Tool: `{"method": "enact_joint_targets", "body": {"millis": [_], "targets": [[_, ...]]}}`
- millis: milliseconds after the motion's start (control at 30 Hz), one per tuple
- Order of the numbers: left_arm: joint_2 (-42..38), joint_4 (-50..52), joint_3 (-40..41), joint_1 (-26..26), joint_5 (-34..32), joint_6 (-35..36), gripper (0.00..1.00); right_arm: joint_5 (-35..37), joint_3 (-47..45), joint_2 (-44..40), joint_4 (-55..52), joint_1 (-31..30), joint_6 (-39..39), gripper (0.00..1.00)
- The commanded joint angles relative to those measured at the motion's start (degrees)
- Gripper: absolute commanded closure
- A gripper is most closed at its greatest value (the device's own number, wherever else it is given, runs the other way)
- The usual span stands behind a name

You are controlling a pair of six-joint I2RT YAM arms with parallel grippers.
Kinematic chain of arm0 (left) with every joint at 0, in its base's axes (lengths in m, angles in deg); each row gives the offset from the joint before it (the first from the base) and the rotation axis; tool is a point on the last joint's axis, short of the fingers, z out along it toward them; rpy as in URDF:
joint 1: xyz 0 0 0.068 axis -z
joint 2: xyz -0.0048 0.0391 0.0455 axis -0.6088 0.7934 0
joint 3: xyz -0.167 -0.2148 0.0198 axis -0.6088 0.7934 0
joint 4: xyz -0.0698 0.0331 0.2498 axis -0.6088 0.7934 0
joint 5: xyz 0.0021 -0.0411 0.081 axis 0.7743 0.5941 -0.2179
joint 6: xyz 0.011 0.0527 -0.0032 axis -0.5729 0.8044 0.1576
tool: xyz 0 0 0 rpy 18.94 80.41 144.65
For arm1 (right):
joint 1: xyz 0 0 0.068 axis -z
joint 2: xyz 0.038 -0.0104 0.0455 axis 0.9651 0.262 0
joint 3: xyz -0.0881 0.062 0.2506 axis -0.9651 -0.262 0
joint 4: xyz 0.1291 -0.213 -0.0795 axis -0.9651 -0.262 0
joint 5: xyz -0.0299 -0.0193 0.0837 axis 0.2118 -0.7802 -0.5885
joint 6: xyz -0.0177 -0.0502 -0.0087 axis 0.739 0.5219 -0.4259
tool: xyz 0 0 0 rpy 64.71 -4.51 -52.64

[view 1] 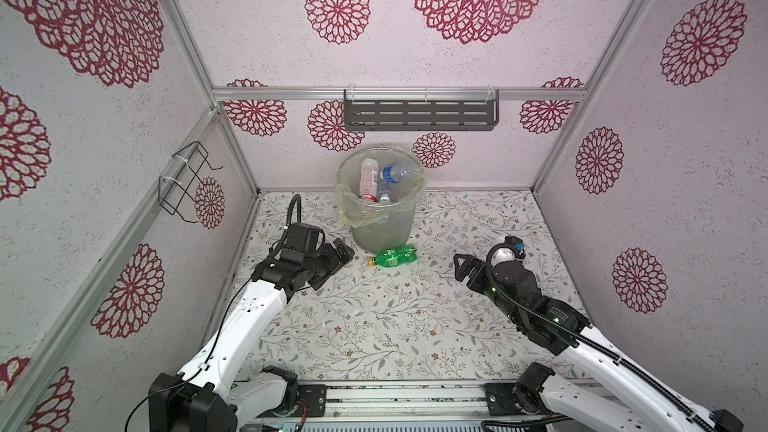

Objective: Throw the plastic bottles in the bin
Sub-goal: Throw the plastic bottle into the trash bin.

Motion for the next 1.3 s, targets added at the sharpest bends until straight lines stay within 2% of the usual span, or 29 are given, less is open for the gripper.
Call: {"method": "enact_joint_targets", "body": {"millis": [0, 133, 267, 367, 533, 667, 800, 933, 1067, 1267], "targets": [[3.2, -2.6, -0.3, 2.6, -4.3, -6.2, 0.03, 2.6, -1.2, -3.6, -2.6, 0.1, -2.8, 0.01], [7.0, -6.6, -0.1, 5.7, -5.5, -9.6, 0.03, 2.6, -3.4, -7.5, -3.7, 0.1, -2.8, 0.01], [9.8, -10.0, -0.4, 7.6, -6.3, -11.3, 0.03, 1.4, -4.9, -8.3, -2.8, 0.1, 0.3, 0.01], [11.1, -10.5, -1.2, 8.3, -7.0, -11.6, 0.03, 0.0, -4.1, -4.8, -2.7, 0.1, 3.5, 0.01], [10.9, -10.2, -0.9, 8.7, -8.1, -11.6, 0.03, -3.2, -1.0, 5.8, -1.6, 0.1, 5.8, 0.01], [9.4, -8.3, -0.1, 8.5, -9.9, -10.5, 0.03, -5.6, 0.0, 13.2, 2.1, 0.1, -0.7, 0.01], [6.8, -6.4, 0.9, 7.6, -11.4, -8.7, 0.03, -9.9, -3.3, 18.2, 14.9, -0.2, -9.4, 0.01], [4.6, -4.6, 1.2, 5.5, -10.8, -6.7, 0.03, -7.3, -4.1, 22.3, 22.6, -1.4, -18.0, 0.01], [3.1, -2.6, 1.1, 3.2, -10.2, -4.2, 0.03, -4.7, -0.6, 27.5, 23.6, -2.9, -23.1, 0.01], [0.9, 0.2, 1.0, -0.3, -9.7, -0.5, 0.03, -6.2, 3.0, 37.1, 29.2, -4.0, -30.0, 0.01]]}}
